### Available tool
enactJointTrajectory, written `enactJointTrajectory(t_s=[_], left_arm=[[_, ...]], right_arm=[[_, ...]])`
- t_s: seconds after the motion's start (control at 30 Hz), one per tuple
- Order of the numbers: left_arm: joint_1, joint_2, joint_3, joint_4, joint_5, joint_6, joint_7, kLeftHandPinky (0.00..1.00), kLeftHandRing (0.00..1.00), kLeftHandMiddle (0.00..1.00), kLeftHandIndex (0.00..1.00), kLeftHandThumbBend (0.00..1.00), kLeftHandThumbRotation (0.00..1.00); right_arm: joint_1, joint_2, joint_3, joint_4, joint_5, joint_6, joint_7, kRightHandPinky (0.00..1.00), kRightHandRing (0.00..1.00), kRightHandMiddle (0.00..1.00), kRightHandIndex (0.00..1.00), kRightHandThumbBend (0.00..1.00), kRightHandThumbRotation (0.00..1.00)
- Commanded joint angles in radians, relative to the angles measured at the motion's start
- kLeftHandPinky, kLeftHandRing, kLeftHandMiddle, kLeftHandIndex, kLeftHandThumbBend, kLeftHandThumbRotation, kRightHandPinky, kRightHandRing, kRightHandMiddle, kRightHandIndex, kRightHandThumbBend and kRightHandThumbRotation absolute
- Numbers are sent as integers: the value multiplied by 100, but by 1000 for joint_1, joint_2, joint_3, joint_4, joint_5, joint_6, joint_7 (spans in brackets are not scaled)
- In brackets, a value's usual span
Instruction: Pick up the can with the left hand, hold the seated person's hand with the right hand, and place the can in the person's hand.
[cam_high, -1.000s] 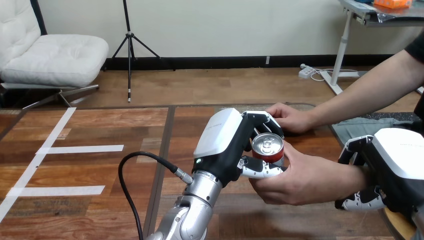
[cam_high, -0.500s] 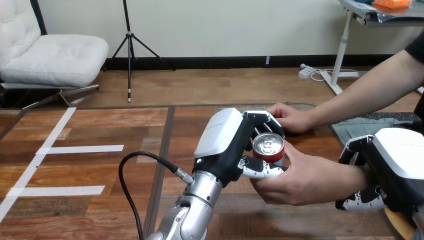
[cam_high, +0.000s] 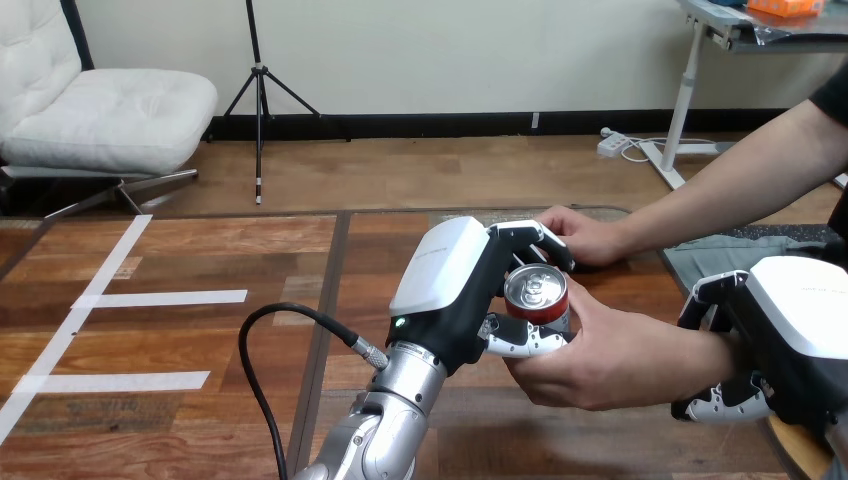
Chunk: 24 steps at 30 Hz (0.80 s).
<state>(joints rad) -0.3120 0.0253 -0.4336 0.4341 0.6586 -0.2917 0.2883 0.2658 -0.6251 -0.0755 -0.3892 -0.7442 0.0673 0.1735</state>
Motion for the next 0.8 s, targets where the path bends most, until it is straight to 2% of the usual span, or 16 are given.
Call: enactJointTrajectory(t_s=[0.0, 0.4, 0.77], left_arm=[[-52, -9, -12, -19, 12, -16, 17, 44, 53, 58, 59, 80, 0], [-49, -6, -9, -21, 12, -14, 14, 45, 54, 60, 61, 83, 0], [-45, -2, -9, -28, 11, -4, 1, 52, 62, 67, 66, 84, 1]], right_arm=[[-52, 18, -2, -38, 21, -16, -5, 26, 33, 42, 48, 78, 0], [-54, 18, -1, -37, 21, -24, -8, 26, 33, 42, 48, 78, 0], [-52, 20, -2, -45, 20, -18, -4, 24, 31, 41, 48, 79, 0]])
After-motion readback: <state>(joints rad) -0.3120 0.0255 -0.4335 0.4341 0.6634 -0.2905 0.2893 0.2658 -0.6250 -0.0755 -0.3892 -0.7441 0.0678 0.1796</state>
